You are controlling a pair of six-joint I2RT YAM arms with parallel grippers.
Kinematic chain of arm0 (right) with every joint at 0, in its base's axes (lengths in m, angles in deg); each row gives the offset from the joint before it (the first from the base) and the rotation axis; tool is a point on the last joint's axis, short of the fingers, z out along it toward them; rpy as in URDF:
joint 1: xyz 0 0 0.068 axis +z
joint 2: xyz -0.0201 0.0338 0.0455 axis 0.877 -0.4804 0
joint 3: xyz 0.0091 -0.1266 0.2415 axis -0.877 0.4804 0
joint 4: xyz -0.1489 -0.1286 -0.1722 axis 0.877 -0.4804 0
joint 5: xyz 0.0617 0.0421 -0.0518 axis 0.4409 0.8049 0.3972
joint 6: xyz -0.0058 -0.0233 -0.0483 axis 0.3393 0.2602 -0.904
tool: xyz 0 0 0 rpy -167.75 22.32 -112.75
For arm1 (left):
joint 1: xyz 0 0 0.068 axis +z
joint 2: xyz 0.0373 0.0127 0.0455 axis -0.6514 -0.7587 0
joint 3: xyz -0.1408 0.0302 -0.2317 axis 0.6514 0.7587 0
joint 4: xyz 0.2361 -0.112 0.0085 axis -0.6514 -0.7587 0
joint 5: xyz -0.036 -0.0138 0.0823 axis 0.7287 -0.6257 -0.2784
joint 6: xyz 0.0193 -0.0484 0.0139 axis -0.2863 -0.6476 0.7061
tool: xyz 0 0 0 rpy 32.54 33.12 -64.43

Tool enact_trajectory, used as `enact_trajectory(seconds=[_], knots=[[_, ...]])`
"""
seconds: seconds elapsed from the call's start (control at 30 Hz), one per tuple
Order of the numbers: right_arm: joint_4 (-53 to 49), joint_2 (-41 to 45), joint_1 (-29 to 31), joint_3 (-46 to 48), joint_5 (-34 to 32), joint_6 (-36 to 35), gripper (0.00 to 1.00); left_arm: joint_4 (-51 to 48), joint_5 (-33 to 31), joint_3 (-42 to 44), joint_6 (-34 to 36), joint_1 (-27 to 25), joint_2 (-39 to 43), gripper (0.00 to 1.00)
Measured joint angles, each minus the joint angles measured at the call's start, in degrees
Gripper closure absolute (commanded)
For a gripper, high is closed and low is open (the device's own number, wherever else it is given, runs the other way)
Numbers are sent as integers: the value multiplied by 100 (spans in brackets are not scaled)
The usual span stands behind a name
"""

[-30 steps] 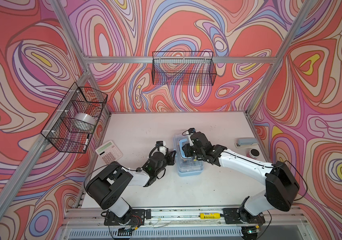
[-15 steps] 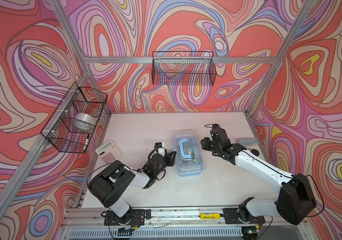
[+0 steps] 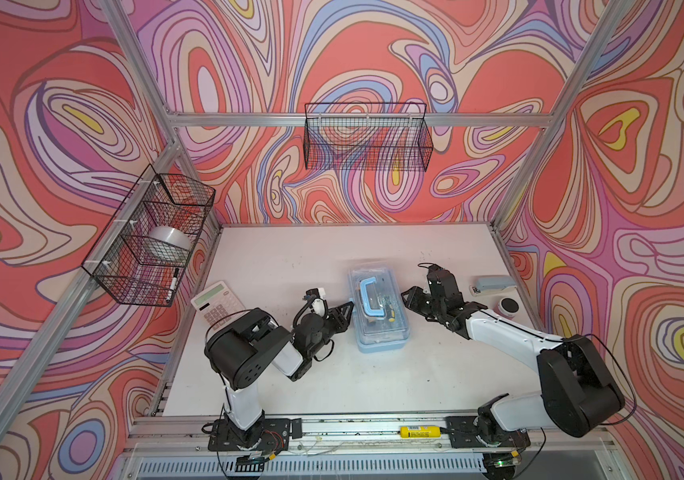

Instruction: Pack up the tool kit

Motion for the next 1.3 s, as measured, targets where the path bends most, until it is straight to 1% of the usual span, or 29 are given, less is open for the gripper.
enact_trajectory(seconds=[0.13, 0.33, 0.6, 0.83, 0.93, 1.07, 1.3], knots=[[678, -157, -31, 304, 251, 382, 65, 76, -20, 0, -107, 42, -48, 66], [1703, -372, -66, 632, 356, 863, 65, 326, -96, -72, -264, 68, -275, 67], [2533, -608, -101, 839, 361, 1261, 66, 610, -332, -361, -455, 63, -680, 67], [3112, -713, -101, 1069, 369, 1585, 67, 629, -417, -417, -553, 61, -741, 68], [3532, -824, -90, 1209, 372, 1764, 68, 643, -503, -424, -614, 26, -758, 68], [4277, -1060, -22, 1423, 264, 2074, 68, 769, -688, -450, -776, -50, -868, 67], [5635, -1731, 251, 1585, -197, 2656, 69, 918, -1021, -511, -1200, -79, -1016, 66]])
